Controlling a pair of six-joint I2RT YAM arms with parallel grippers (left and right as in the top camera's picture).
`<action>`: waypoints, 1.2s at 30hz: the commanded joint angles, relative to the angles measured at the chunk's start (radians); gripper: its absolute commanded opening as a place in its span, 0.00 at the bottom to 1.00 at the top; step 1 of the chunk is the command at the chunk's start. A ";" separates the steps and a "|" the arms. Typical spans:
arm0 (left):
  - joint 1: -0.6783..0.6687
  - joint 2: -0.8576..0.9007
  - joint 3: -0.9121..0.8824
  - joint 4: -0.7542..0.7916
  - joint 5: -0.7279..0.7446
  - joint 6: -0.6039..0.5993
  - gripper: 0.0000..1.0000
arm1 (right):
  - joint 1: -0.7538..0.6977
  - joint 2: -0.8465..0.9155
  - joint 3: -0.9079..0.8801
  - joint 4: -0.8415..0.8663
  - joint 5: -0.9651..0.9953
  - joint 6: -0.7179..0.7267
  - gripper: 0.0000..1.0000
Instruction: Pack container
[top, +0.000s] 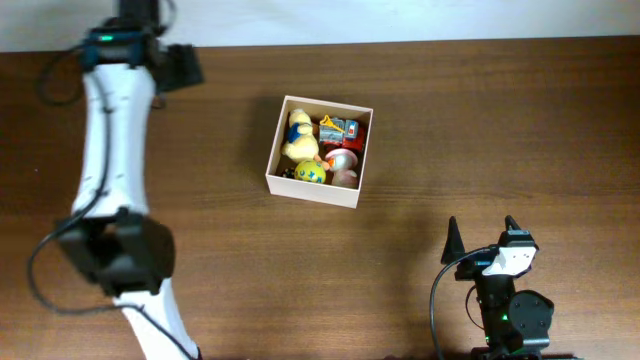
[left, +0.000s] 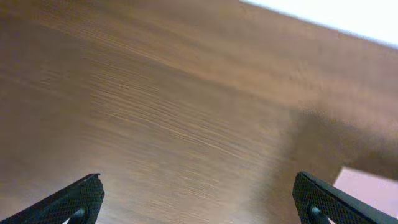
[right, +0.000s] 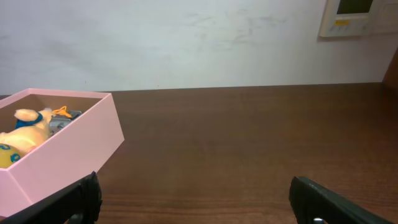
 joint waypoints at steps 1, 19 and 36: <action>0.029 -0.212 0.013 0.000 -0.023 0.017 0.99 | -0.006 -0.011 -0.005 -0.007 0.009 -0.010 0.99; 0.013 -0.938 -0.444 0.079 -0.161 0.016 0.99 | -0.006 -0.011 -0.005 -0.008 0.009 -0.010 0.99; 0.013 -1.805 -1.580 0.780 -0.157 0.016 0.99 | -0.006 -0.011 -0.005 -0.007 0.009 -0.010 0.99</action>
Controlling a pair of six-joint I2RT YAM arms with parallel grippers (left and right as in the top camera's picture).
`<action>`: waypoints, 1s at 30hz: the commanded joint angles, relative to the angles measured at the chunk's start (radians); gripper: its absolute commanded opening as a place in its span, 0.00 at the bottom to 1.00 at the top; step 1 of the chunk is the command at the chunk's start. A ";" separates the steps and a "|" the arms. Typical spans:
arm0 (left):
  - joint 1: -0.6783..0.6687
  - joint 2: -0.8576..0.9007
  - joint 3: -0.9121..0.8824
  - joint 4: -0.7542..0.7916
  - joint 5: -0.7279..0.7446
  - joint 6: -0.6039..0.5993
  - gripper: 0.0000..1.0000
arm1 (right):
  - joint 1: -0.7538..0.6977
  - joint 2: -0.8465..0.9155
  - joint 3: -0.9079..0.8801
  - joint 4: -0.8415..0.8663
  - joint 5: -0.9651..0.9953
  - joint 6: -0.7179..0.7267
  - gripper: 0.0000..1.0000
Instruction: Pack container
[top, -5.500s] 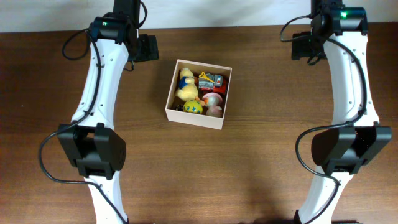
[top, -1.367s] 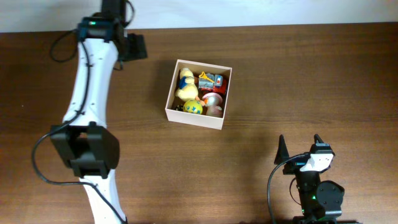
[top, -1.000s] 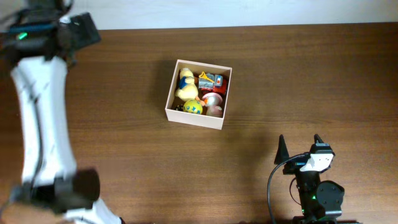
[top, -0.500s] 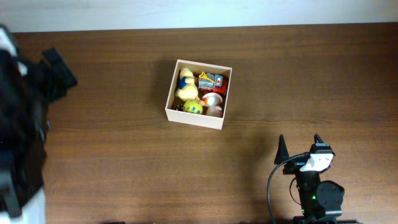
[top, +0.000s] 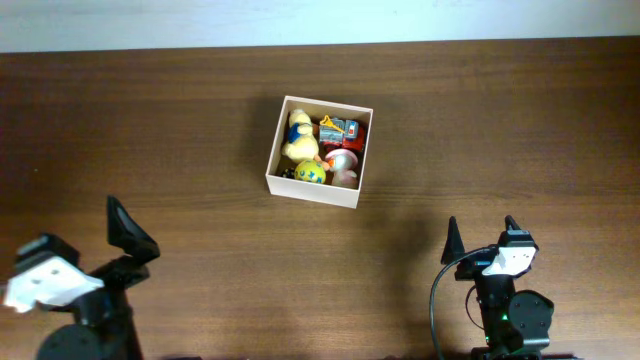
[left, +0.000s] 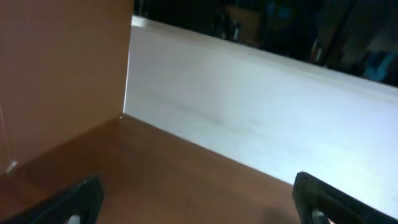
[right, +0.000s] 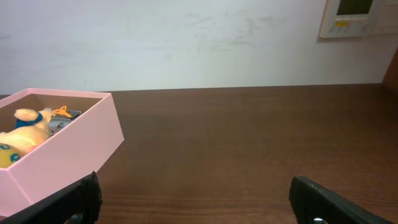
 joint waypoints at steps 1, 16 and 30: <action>-0.003 -0.091 -0.169 0.100 0.003 0.012 0.99 | -0.006 -0.010 -0.005 -0.006 0.009 -0.007 0.99; -0.003 -0.349 -0.675 0.500 0.050 0.012 0.99 | -0.006 -0.010 -0.005 -0.006 0.009 -0.007 0.99; -0.003 -0.348 -0.788 0.552 0.125 0.012 0.99 | -0.006 -0.010 -0.005 -0.006 0.009 -0.007 0.99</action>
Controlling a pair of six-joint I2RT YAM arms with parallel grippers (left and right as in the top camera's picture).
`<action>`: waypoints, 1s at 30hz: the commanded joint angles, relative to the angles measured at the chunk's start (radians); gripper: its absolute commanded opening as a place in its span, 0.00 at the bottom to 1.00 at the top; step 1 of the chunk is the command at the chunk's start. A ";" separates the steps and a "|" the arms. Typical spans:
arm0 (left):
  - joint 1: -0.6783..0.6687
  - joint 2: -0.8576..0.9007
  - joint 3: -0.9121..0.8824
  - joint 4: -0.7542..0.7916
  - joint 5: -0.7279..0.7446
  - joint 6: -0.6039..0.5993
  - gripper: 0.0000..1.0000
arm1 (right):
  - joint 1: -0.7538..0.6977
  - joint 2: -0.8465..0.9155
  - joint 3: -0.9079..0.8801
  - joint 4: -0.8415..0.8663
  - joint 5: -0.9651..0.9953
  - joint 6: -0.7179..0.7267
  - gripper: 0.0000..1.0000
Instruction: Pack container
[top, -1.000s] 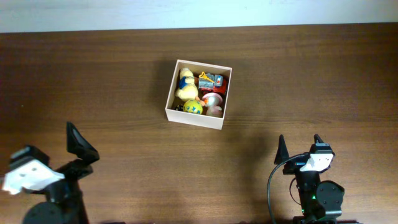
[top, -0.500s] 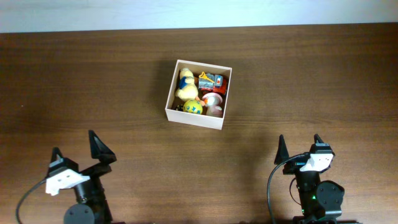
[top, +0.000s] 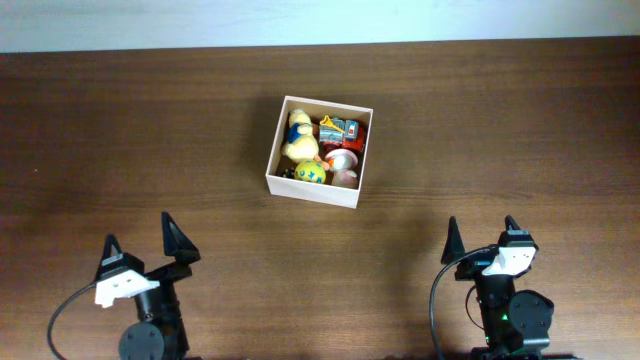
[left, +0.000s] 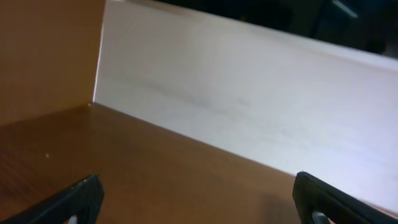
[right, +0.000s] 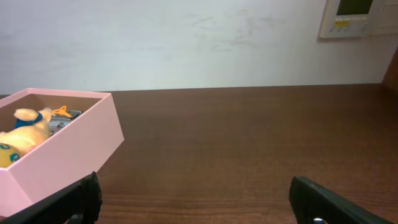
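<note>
A pale pink open box stands at the middle of the brown table, holding several small toys: a yellow plush, a yellow-blue ball, a red toy. The same box shows at the left of the right wrist view. My left gripper is open at the front left, well away from the box, with nothing between its fingers. My right gripper is open at the front right, also empty. The left wrist view shows only table and wall.
A white wall runs along the table's far edge, with a small panel mounted on it at the right. Bare brown tabletop surrounds the box on every side.
My left arm has drawn in further at the front left; its gripper now stands more upright and nearer the middle. The box and right arm are unchanged.
At first my left arm reached far out to the back left of the table, gripper open. Then it was folded back at the front left edge. Now it rests there, open and empty. The right arm and the box of toys never moved.
</note>
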 joint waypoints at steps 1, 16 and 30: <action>-0.003 -0.011 -0.031 -0.011 0.045 0.012 0.99 | -0.006 -0.011 -0.005 -0.006 0.009 -0.007 0.99; -0.003 -0.010 -0.031 -0.163 0.099 0.012 0.99 | -0.006 -0.010 -0.005 -0.006 0.009 -0.007 0.99; -0.003 -0.010 -0.030 -0.171 0.151 0.170 0.99 | -0.006 -0.011 -0.005 -0.006 0.009 -0.007 0.99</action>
